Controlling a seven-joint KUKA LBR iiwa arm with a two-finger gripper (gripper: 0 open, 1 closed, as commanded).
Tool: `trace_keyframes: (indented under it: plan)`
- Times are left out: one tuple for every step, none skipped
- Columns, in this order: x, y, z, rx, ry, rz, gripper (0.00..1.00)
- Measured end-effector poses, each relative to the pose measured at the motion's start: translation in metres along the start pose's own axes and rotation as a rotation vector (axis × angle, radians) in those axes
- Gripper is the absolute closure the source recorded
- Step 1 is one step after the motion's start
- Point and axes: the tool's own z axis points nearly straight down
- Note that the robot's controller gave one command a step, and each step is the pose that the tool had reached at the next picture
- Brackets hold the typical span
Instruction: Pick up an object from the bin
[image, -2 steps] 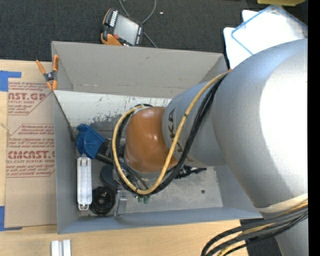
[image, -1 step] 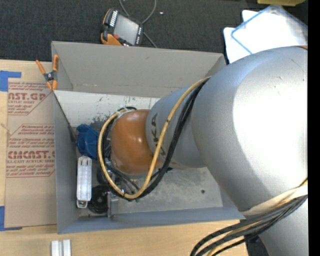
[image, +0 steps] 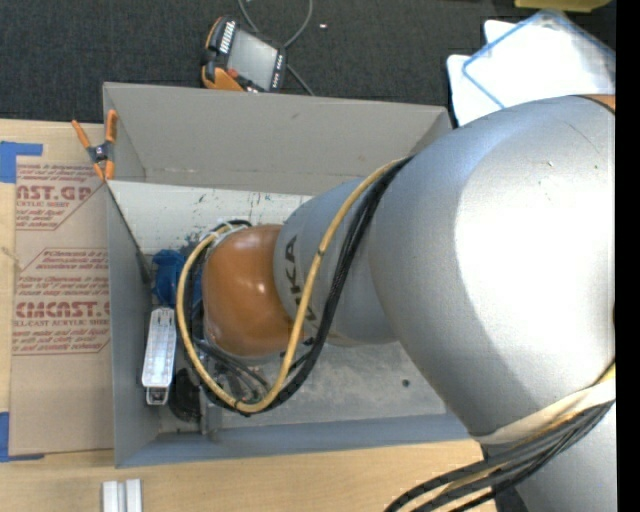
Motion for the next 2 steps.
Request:
trace_keyframes:
  plan:
    - [0.0,0.0,0.0,0.0,0.0,0.0,1.0]
    - [0.004,-0.001,-0.023,0.003,0.015,0.0,1.0]
